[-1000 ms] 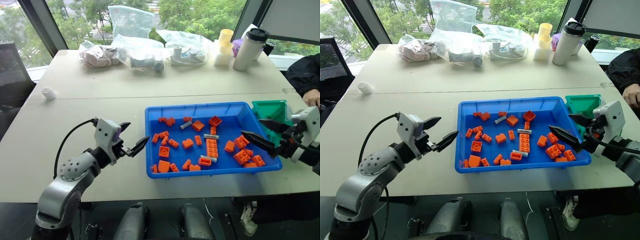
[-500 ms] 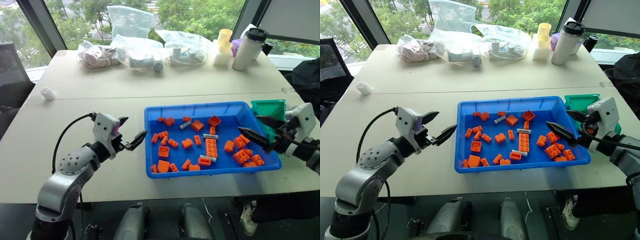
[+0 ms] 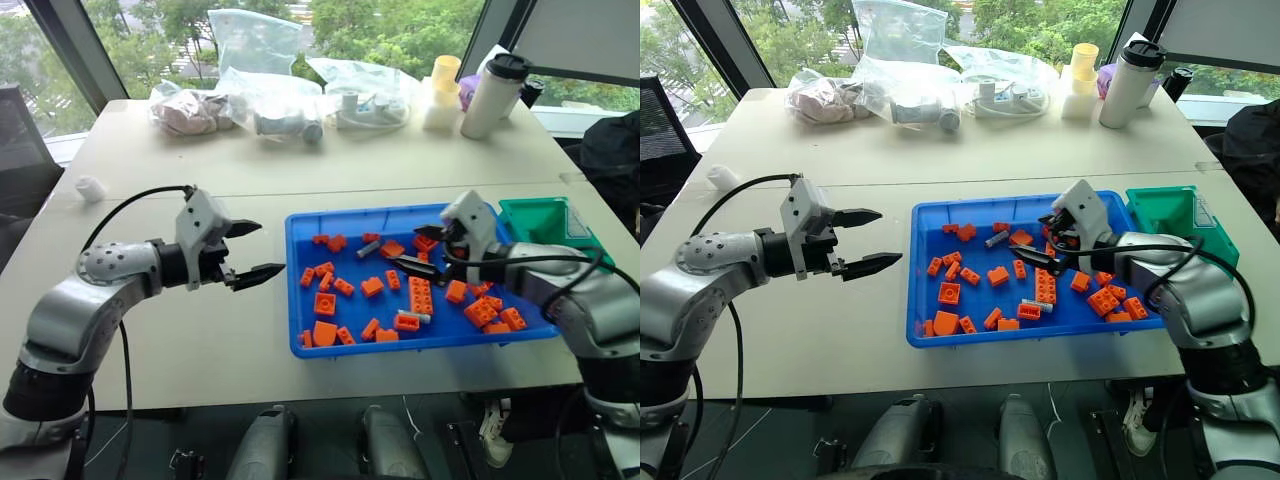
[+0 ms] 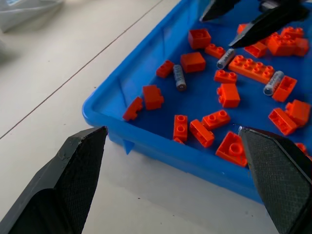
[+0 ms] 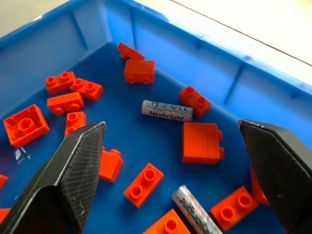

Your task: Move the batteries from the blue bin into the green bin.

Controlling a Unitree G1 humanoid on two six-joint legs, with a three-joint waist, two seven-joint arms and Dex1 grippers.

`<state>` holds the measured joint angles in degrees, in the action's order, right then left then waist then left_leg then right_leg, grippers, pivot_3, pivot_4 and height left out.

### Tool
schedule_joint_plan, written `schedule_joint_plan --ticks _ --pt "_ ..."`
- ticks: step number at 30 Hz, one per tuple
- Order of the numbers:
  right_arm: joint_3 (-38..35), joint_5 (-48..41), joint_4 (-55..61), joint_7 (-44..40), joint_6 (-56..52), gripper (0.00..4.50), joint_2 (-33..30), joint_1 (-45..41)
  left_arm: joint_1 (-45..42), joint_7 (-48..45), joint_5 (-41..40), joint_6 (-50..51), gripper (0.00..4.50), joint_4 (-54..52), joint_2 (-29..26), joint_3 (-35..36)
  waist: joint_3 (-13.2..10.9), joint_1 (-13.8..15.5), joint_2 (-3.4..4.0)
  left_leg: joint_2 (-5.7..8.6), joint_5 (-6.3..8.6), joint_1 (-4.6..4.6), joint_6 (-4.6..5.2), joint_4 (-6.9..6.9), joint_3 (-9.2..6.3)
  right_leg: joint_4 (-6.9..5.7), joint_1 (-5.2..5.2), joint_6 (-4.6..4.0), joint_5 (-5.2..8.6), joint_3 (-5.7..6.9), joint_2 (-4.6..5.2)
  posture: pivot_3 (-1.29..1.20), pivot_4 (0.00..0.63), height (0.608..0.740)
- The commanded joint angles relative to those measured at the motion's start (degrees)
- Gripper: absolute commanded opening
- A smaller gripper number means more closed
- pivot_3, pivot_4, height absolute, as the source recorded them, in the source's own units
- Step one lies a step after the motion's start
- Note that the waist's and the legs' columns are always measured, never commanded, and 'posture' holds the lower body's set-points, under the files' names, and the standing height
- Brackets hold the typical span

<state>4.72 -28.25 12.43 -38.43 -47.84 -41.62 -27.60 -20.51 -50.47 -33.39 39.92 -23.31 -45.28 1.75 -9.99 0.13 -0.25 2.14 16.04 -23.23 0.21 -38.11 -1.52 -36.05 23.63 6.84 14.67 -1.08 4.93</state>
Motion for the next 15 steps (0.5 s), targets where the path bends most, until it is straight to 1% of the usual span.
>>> schedule_joint_plan --ticks 1,3,6,9,15 --pt "2.0 2.7 -2.5 5.2 -6.3 4.48 3.8 -5.3 -0.6 -0.3 -1.2 0.6 4.50 -2.5 0.3 -0.4 0.0 0.1 -0.01 0.01 -0.03 -0.14 -0.05 -0.02 0.00 -0.03 0.14 0.01 -0.01 0.00 0.03 0.00 0.150 0.740" --pt "2.6 3.6 -3.0 8.1 -9.7 4.48 6.5 -7.3 -0.5 1.5 -1.1 0.9 4.50 -3.4 1.7 -0.5 0.0 0.3 -0.02 0.02 -0.16 -0.27 -0.28 -0.04 -0.01 -0.07 0.30 0.01 -0.01 -0.01 0.06 0.00 0.150 0.740" --pt "2.4 4.2 -2.4 10.1 -12.3 4.48 9.1 -8.5 1.0 3.0 -1.2 1.6 4.50 -5.4 2.6 -0.5 0.0 0.5 -0.02 0.03 -0.14 -0.27 -0.23 -0.03 -0.02 -0.07 0.30 0.01 -0.01 -0.01 0.10 0.00 0.150 0.740" --pt "2.9 5.8 -2.4 11.7 -13.1 4.48 9.8 -8.7 2.0 4.4 -1.8 2.4 4.50 -6.9 3.4 -0.3 0.0 0.4 -0.02 0.03 -0.05 -0.27 -0.08 -0.03 -0.01 -0.08 0.31 0.01 -0.02 -0.02 0.10 0.00 0.150 0.740" --pt "3.9 6.9 -1.0 13.0 -15.7 4.48 11.4 -8.6 3.7 5.5 -1.1 1.9 4.50 -8.0 3.8 -0.7 0.0 0.1 -0.01 0.04 -0.06 -0.26 -0.10 -0.02 -0.01 -0.14 0.35 0.00 -0.02 -0.03 0.06 0.00 0.150 0.740"
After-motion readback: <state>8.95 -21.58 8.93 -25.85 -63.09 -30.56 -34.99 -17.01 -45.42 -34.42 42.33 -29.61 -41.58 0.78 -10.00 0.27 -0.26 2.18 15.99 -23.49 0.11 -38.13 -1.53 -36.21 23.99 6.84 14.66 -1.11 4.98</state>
